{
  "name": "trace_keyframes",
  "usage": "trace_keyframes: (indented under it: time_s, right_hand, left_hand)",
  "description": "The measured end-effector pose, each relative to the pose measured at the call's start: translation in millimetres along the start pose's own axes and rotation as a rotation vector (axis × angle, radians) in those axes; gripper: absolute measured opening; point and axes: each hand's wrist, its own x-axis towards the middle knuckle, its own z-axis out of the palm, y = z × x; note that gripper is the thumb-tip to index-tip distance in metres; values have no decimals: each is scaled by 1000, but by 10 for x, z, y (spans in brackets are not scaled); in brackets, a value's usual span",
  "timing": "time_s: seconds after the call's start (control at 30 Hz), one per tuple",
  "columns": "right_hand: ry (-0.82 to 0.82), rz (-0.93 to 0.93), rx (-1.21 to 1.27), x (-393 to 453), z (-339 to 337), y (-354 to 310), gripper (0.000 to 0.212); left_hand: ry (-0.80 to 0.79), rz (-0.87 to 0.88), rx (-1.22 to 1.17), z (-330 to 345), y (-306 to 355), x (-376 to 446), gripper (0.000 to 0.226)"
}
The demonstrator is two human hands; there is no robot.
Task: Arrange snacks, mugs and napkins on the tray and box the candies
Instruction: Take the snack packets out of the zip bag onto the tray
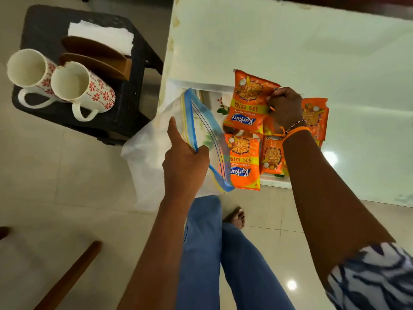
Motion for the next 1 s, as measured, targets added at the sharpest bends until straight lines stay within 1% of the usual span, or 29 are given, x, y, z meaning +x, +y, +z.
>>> trace_keyframes:
  time_s: [0.07,0.13,0.17,0.23,0.27,0.33,0.37,0.4,0.43,0.47,0.5,0.53,0.57,0.6,0.63,0.67,0.7,0.73,0.77,0.87,0.9,0.93,0.97,1.0]
  right_hand:
    - [-3,26,-58,141,122,15,40]
    - [35,27,-52,230,190,25,40]
    - [69,7,-62,248,212,16,39]
    - [142,-72,-139,225,214,-6,26]
    - [176,-127,-186,174,189,-14,24]
    - [226,-233,-269,-25,104,-4,36]
    - [233,-256,-277,-165,65,33,39]
    - [218,-261,-278,-322,28,97,36]
    - [175,-247,-283,-492,-4,187,31]
    - [97,-201,-282,-676,-23,285,25]
    - [-9,-126,-272,-862,-31,383,23]
    - [-150,-30,-238,-1046,-35,487,26]
    - [-301,72,-163,-1237,-30,572,33]
    - [-439,169,-61,-1405,-14,639,44]
    - [-543,245,18,-1566,12,716,59]
    - [-614,267,43,-1704,69,777,73]
    - [-634,229,-12,-1814,154,833,80]
    - [-601,185,-43,-1902,259,889,81]
    - [-513,156,-43,-1954,365,919,74]
    - [-190,91,36,-1994,514,863,39]
    - [-128,51,19,-1985,496,837,28]
    - [-115,27,44,-1963,458,811,23]
    - [-134,23,92,-1955,393,780,22]
    - [-174,33,164,-1953,307,744,23]
  left_hand:
    - [-27,-9,8,-41,35,98,74]
    - [-53,-11,7,-74,58,200,73]
    - [-69,-17,2,-87,71,254,72]
    - [-104,-35,-10,-102,88,346,70]
    - [-119,-37,-16,-108,92,376,69]
    - [-141,-34,-31,-109,108,429,67]
    - [-148,-32,-40,-105,114,450,66]
    - [-153,-31,-51,-101,120,465,67]
    - [-156,-31,-63,-93,126,474,67]
    - [-162,-31,-76,-85,134,479,68]
    - [-170,-34,-92,-75,138,478,68]
    - [-179,-40,-111,-65,141,469,69]
    - [-187,-46,-132,-59,141,453,71]
    - [-196,-52,-158,-54,138,438,73]
    - [-203,-56,-187,-44,132,414,74]
    - [-209,-58,-216,-39,128,382,74]
    - [-215,-62,-243,-32,123,344,74]
    - [-222,-67,-271,-29,121,294,74]
    - [-235,-73,-300,-20,124,248,74]
    - [-280,-74,-440,-14,115,84,78]
    - [-294,-72,-502,-27,108,37,79]
    - [-297,-69,-537,-52,91,12,79]
    - [-279,-53,-527,-82,78,-28,78]
    - [-236,-21,-468,-119,65,-50,75]
